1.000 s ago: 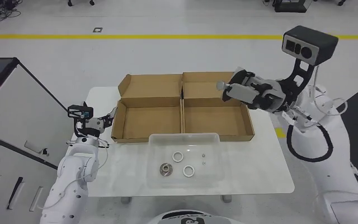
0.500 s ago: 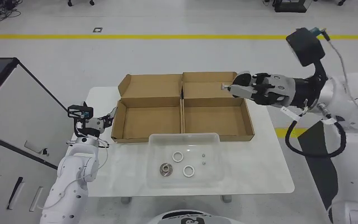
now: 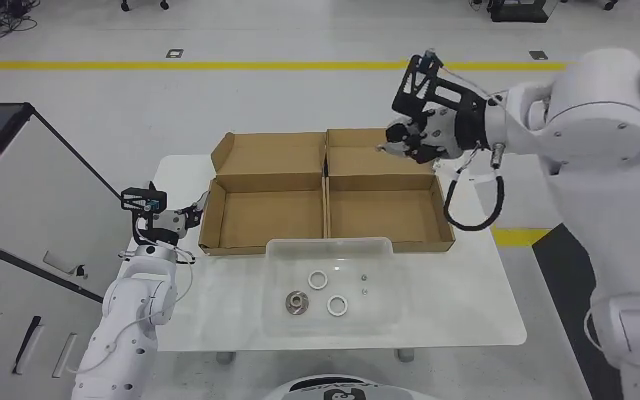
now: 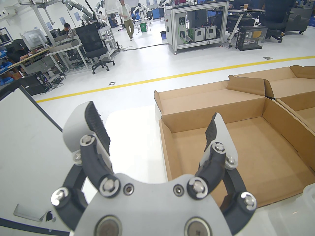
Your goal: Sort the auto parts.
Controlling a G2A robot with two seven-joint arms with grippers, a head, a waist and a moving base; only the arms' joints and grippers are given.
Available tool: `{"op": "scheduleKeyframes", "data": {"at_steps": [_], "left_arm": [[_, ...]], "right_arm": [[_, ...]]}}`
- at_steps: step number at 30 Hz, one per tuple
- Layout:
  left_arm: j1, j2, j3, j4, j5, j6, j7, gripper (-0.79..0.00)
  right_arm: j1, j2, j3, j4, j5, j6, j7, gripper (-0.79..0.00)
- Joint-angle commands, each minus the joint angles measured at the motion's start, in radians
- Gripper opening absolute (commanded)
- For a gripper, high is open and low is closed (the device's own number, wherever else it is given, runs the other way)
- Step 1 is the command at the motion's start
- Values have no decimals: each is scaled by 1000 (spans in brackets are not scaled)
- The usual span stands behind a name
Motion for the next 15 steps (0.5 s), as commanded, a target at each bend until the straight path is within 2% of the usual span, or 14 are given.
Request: {"op": "scheduleKeyframes", "data": {"at_steps": [1,7,15], "left_arm": [[0,0,0,0,0,0,0,0],[0,0,0,0,0,0,0,0],[0,0,0,0,0,0,0,0]], "right_arm": [[29,-2,-64,29,-43,4,3,-785],[83,-3,-204,110,-120,-2,-4,-785],[108,-6,-324,215,-148,-12,-13,-785]]}}
